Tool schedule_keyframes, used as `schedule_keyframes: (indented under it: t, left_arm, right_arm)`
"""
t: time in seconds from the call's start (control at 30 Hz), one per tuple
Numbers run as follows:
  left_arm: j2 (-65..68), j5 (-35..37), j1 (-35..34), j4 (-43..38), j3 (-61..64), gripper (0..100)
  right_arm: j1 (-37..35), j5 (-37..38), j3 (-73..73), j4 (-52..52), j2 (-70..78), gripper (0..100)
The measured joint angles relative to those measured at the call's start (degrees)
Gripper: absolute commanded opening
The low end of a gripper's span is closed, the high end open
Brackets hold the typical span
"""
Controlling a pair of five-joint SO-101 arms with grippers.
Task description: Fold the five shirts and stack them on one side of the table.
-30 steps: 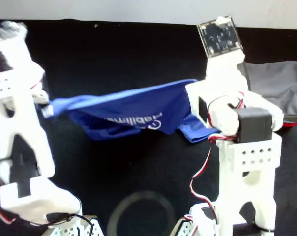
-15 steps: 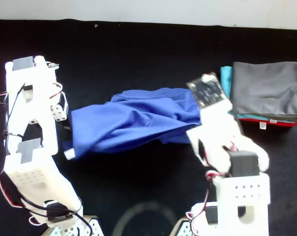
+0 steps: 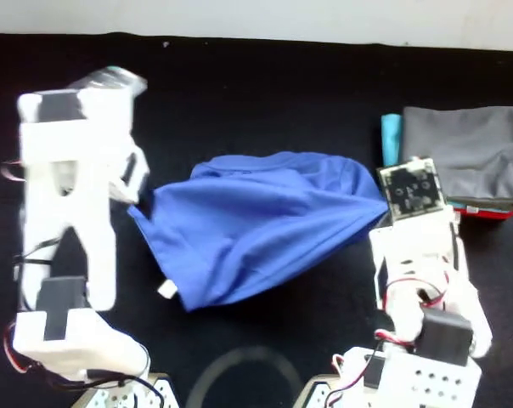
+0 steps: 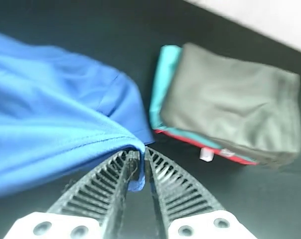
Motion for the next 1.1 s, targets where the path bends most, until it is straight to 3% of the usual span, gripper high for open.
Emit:
schedule_keyframes:
  t: [0.17,0.47,0.57,0.73,0.93,1.1]
  left_arm:
    - [-0.4,-7.6,5.2,0.0,8.7,22]
    - [-0.4,-9.1,13.5,-3.5,14.4,22]
    - [-0.4,-9.1,13.5,-8.9,17.2,22]
    - [-0.4,-9.1,11.4,-10.6,18.0,22]
    - [-0.4,-9.1,10.5,-3.3,18.0,19]
    - [-0.4,-9.1,7.0,-2.5,17.3,17]
  right_arm:
    - [4.7,0.0,0.4,-3.5,-0.2,0.5]
    - [5.5,0.0,1.1,-5.4,-0.4,0.5]
    - [5.5,0.0,3.9,-5.4,-0.7,0.6]
    - [5.5,0.0,10.2,-5.1,-0.7,3.7]
    - [5.5,0.0,10.6,-1.6,-0.7,8.4]
    - [5.5,0.0,6.6,1.5,-0.7,8.7]
